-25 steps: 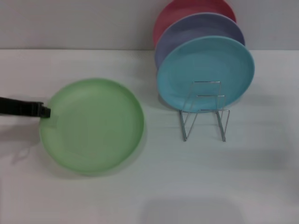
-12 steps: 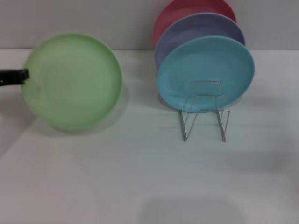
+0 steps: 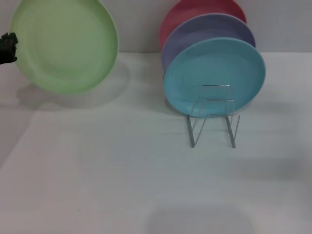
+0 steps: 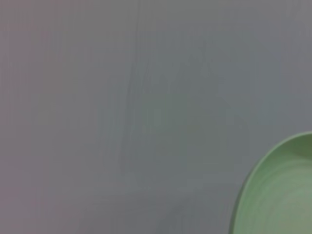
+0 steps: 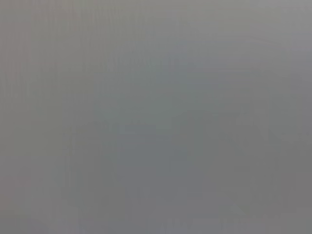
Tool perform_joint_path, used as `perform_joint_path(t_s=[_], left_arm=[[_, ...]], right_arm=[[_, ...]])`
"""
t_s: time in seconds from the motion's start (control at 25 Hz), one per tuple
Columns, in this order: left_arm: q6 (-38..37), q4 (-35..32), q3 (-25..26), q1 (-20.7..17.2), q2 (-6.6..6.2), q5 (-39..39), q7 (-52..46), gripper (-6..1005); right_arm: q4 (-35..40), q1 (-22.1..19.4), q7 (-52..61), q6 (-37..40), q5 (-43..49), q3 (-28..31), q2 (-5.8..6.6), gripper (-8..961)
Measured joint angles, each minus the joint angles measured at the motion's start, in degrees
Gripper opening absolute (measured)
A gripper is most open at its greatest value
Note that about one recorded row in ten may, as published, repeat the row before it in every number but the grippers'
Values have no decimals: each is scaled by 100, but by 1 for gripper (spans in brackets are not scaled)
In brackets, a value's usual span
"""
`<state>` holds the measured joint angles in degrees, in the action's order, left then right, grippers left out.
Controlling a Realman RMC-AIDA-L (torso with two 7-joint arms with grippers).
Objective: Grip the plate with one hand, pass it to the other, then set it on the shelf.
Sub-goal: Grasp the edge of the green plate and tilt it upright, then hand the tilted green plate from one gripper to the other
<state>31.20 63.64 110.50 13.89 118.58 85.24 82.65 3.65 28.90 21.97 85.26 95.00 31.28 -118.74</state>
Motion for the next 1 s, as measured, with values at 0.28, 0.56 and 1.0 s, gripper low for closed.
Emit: perform_joint_path(t_s=[0.28,0.56,1.0], left_arm=[[664,-531,31,-1,2,-1962,1976,32],[1211,-834,-6,-77,-14,-2775,2928,33],[1046,-720,-111,-56,-17,-2511,2769,31]], right_arm=[[-5,36,0,-233,19,-7,0,741],[-7,51,0,-248,42,-13,0,742],[-7,126,0,-311,45,-18,7,742]])
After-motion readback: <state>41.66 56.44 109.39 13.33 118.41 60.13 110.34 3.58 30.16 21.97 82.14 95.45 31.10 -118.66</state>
